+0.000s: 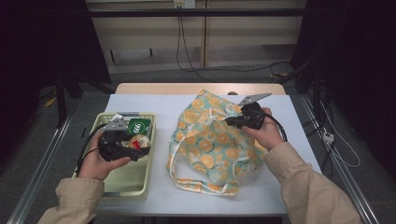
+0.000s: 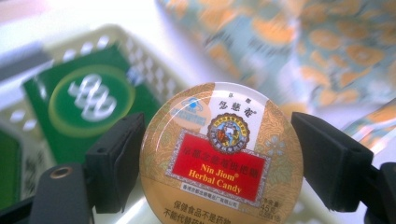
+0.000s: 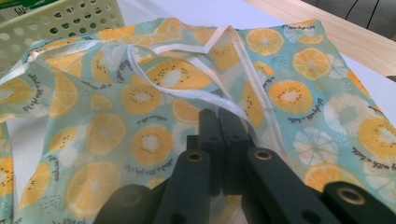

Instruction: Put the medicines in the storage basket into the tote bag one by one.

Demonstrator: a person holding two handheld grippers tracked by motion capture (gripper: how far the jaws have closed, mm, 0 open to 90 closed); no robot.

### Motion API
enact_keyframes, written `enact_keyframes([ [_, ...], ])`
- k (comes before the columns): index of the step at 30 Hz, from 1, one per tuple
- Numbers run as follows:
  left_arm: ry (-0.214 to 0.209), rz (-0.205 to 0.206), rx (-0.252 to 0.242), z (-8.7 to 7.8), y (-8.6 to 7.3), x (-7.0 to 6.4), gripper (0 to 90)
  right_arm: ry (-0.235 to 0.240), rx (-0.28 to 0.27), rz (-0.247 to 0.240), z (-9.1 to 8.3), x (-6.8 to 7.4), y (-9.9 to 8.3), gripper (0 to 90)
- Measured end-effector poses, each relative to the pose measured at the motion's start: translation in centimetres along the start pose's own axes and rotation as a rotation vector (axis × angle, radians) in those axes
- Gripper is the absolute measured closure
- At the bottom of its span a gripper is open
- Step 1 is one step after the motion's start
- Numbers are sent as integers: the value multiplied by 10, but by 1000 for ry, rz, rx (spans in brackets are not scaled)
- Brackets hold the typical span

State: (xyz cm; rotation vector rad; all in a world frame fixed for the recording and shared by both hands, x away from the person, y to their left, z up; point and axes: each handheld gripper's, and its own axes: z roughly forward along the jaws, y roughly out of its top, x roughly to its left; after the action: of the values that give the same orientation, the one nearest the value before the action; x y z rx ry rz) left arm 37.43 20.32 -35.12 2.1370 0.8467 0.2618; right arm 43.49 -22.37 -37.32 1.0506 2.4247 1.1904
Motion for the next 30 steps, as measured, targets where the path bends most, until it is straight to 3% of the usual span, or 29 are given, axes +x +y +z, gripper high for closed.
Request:
enact_keyframes([
  [5,-26,39,-38,5,23,-21,208,1,3,2,1,1,0,900],
  [9,-75,69,-51,16,35,-35,208,4,5,1,2,2,1,900],
  [13,-98,64,-50,31,42,-44,208,5,4,-1,1,4,1,900],
  [20,-133,90,-41,58,50,-64,208,4,2,-3,0,5,2,900],
  [21,-112,90,-41,62,51,-67,208,5,2,-3,0,5,2,900],
  [22,-145,93,-34,65,53,-68,208,5,2,-3,0,5,2,900],
  [30,-169,89,-32,94,59,-84,207,9,2,-6,0,7,2,900],
])
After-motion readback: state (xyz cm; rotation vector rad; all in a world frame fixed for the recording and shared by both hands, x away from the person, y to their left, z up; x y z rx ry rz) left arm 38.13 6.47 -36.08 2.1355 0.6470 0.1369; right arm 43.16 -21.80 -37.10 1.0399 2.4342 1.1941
